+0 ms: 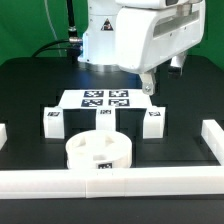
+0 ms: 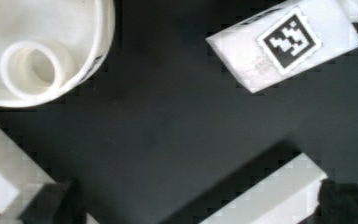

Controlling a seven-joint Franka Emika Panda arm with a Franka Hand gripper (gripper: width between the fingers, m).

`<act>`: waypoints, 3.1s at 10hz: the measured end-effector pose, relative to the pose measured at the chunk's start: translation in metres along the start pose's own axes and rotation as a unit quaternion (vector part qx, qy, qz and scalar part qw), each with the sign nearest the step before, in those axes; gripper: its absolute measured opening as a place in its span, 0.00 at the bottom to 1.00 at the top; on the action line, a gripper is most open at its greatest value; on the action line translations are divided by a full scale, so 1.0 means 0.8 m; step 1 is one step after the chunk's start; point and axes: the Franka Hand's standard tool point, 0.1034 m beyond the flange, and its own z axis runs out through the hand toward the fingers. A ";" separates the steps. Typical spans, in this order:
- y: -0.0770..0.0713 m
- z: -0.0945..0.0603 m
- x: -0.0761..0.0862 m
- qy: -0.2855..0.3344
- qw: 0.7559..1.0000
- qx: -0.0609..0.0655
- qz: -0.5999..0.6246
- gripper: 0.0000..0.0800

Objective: Assemble stool

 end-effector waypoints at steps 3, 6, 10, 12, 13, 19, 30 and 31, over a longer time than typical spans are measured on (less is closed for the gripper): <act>0.020 0.037 -0.030 0.009 0.999 -0.005 -0.039 0.81; 0.039 0.069 -0.057 0.011 0.999 -0.002 -0.048 0.81; 0.049 0.097 -0.073 0.011 0.999 0.005 -0.039 0.81; 0.050 0.108 -0.072 0.012 0.999 0.006 -0.039 0.81; 0.051 0.112 -0.070 0.012 0.999 0.008 -0.039 0.81; 0.051 0.118 -0.073 0.011 0.999 0.009 -0.037 0.49; 0.034 0.116 -0.047 0.011 0.998 0.010 -0.053 0.04; 0.023 0.114 -0.029 0.012 0.998 0.012 -0.068 0.04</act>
Offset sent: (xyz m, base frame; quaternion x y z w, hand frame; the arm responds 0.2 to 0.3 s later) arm 0.0036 -0.0253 -0.0310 0.0010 0.0442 -0.0346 0.9984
